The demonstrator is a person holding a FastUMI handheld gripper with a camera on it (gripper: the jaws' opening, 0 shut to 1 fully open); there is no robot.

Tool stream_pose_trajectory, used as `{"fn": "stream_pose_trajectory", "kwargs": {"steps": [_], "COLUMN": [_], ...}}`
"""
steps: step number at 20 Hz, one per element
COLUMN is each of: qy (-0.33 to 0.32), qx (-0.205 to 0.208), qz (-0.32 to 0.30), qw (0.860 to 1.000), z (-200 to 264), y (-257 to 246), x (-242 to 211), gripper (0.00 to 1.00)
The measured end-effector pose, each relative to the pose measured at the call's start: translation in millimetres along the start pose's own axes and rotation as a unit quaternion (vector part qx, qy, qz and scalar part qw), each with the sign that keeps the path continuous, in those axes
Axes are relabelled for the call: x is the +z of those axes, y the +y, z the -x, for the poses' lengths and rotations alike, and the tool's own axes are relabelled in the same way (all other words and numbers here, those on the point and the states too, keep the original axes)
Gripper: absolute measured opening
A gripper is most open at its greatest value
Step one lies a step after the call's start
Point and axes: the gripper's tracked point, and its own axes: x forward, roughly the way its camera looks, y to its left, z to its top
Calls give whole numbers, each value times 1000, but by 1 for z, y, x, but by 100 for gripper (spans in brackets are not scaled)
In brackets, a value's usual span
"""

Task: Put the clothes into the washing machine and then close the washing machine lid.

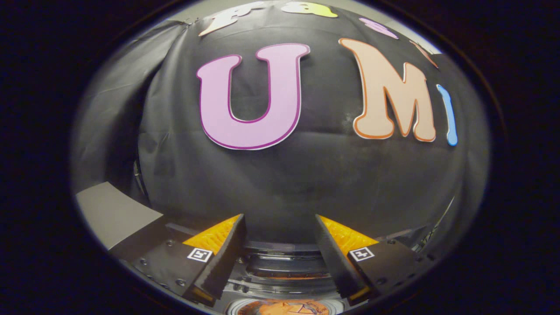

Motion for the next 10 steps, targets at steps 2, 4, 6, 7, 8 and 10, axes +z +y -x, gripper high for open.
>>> {"fn": "stream_pose_trajectory", "kwargs": {"steps": [2, 4, 6, 7, 8, 10], "qy": [-5, -10, -12, -12, -11, -2], "qx": [0, -1, -1, -1, -1, 1], "qz": [0, 0, -1, 1, 1, 2], "qw": [1000, 1000, 1000, 1000, 1000, 1000], "z": [13, 26, 40, 47, 55, 69], "y": [1, 1, 2, 3, 4, 5], "x": [-1, -4, -7, -9, -13, -20], "gripper": [98, 98, 98, 98, 98, 97]}}
